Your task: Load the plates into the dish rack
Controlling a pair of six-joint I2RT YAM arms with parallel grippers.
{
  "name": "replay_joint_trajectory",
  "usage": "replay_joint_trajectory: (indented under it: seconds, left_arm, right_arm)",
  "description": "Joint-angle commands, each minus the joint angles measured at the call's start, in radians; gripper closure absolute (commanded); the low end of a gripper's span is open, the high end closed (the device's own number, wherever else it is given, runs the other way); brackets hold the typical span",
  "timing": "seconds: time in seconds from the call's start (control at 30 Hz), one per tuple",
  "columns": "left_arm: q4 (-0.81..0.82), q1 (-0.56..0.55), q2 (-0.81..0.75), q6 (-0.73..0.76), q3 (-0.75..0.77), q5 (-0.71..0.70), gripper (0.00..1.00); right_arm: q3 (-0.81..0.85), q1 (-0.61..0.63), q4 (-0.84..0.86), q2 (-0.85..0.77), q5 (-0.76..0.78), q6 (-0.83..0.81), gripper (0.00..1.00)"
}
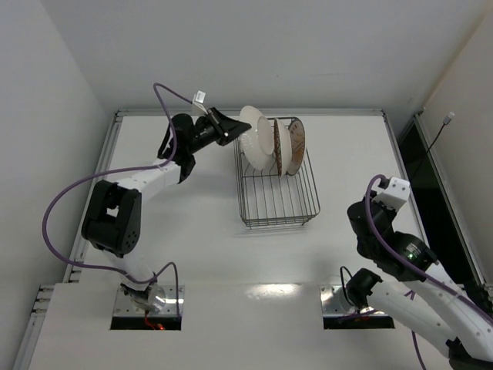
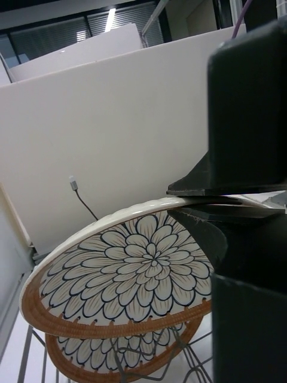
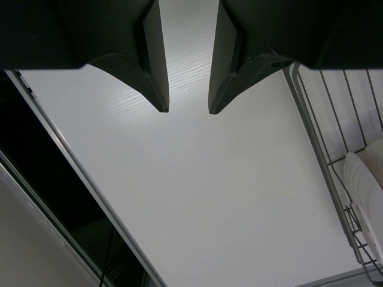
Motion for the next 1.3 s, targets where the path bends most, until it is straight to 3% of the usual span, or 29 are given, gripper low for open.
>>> replay_joint_trajectory:
  seconds: [0.0,0.67,0.8,0.97,1.27]
  left_arm:
    - [0.235,-0.031,-0.027,-0.011,0.061,-0.048,1.0]
    - [0.128,-0.081,0.044,0.056,0.06,-0.192,1.0]
    - [-0.013,-0.124,0.065,0.131,0.147,-0.249,1.0]
    - [-0.054,-0.147,0.122,0.153,0.244,-0.261,1.0]
    - [-0.374,-0.221,0.203,0.255,0.472,-0.402,1.0]
  right_arm:
    - [0.008,0.01,0.013,0.009,0.031,0.022,0.7]
    - [0.008,0.019,0.013,0.018,0.031,0.022,0.7]
    - [0.008,0.028,0.013,0.018,0.031,0.022,0.7]
    - [0.008,0.028,0.013,0.028,0.031,0.022,0.7]
    - [0.008,0.038,0.013,0.028,0.031,0.022,0.67]
